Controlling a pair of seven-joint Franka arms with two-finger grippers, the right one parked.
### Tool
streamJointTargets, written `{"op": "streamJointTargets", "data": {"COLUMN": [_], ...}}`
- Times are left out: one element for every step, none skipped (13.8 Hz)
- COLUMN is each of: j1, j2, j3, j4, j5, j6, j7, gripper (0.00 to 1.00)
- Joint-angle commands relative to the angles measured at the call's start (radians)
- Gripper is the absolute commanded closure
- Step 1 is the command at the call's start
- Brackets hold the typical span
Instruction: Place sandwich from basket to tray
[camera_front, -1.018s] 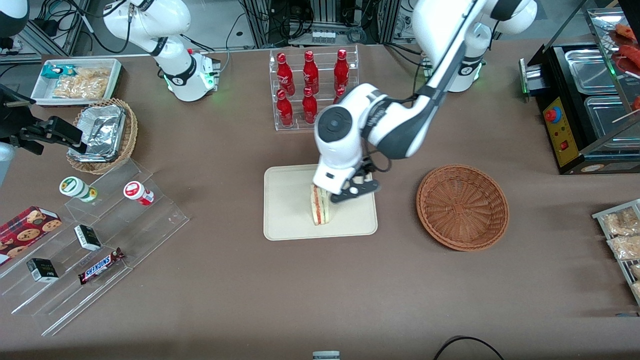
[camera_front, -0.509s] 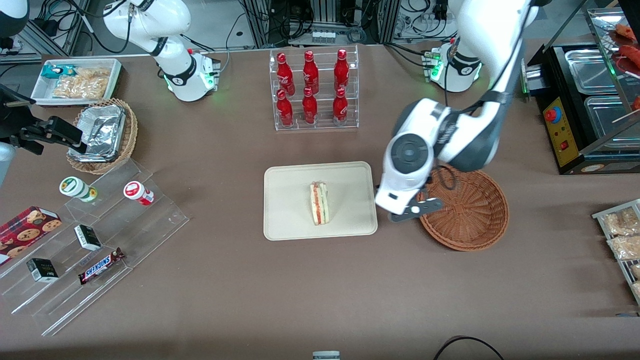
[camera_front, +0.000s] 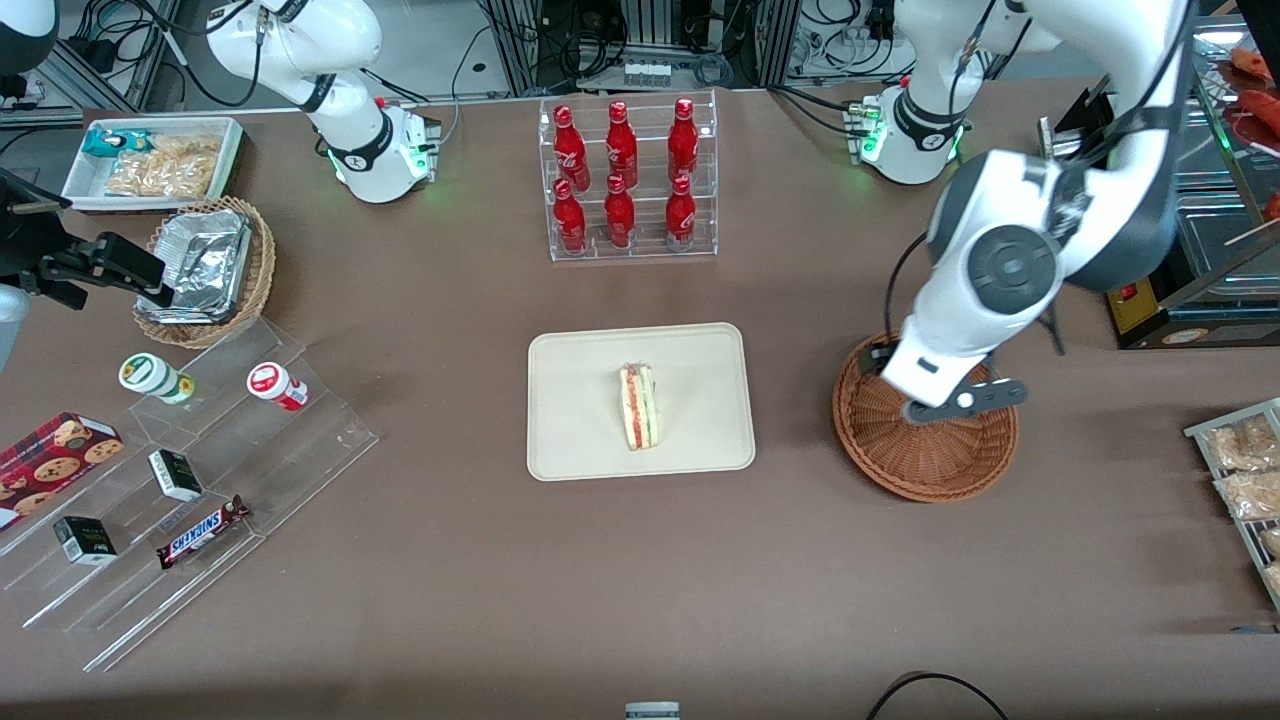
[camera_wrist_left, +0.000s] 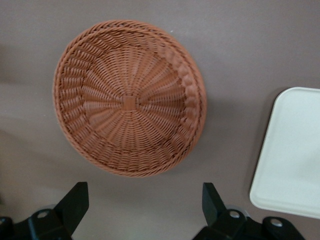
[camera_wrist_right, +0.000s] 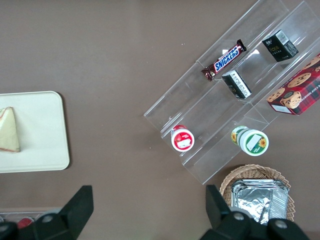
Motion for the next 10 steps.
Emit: {"op": "streamJointTargets", "data": {"j1": [0.092,0.136,0.163,0.19,0.212,0.239,0.262,0.278,0.295,0.299], "j2": [-0.108,-0.127,-0.153,-0.173,-0.191,-0.205,-0.214,-0.219,-0.225,-0.234], "j3": [-0.045,-0.067,-0.081,-0.081,-0.082,-0.082,-0.081,-0.076,-0.073,-0.069], "j4": [-0.063,-0.06,-0.06,-0.056,-0.042,-0.016,0.021,0.053,0.084,0.099], "j5": [-0.055,-0.06,-0.062,-0.069,-0.085,-0.094,-0.094,-0.094,-0.092,-0.089], "j6": [-0.038,-0.067,-0.094,-0.132,-0.17,-0.224,-0.28,-0.319,-0.347,-0.356], "j7": [0.111,0.155,0.198,0.247,0.298,0.356,0.405,0.456,0.502,0.512], "gripper": [0.0,0.0,0.0,0.0,0.0,0.0,0.0,0.0,0.0,0.0]}}
